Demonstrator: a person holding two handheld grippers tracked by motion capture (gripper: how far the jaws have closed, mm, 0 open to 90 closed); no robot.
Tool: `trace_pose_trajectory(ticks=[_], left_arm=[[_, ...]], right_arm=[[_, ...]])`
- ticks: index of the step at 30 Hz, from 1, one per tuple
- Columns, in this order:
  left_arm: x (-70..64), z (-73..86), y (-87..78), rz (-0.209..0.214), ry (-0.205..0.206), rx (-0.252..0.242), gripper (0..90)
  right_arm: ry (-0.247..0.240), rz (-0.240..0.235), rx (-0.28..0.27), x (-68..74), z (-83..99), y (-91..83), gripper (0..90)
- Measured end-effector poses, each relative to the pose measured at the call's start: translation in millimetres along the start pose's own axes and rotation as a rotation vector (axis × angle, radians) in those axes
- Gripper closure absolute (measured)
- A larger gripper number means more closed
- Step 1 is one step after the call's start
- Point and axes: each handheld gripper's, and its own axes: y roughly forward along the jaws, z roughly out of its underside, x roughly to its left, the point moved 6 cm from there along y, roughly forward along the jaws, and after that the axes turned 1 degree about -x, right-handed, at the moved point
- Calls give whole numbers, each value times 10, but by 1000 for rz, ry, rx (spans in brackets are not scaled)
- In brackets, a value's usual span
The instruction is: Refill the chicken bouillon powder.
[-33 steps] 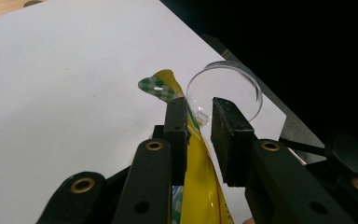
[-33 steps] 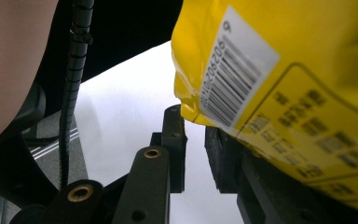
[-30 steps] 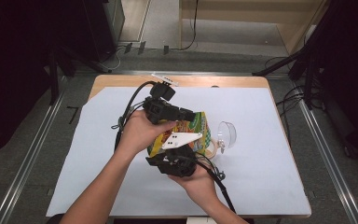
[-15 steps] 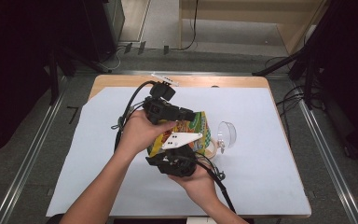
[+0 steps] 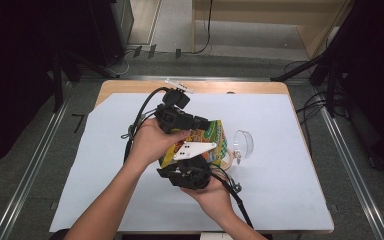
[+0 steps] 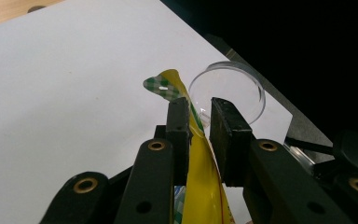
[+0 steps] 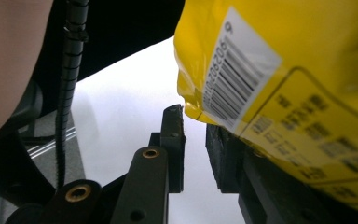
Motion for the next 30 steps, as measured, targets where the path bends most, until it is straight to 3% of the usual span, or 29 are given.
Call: trace_pose_trajectory(ticks=[15,26,30], left_arm=[[52,-40,-33,12,-26,1,767],[-6,-35,-49,1,-3,2,763],[-5,-24,-25,-24,9,7,764]], right_arm=[[3,-2,4,12,-70,-21,792],[-6,4,-7,41,-75,-29,791],[0,0,-2,28,-63,-26,793]])
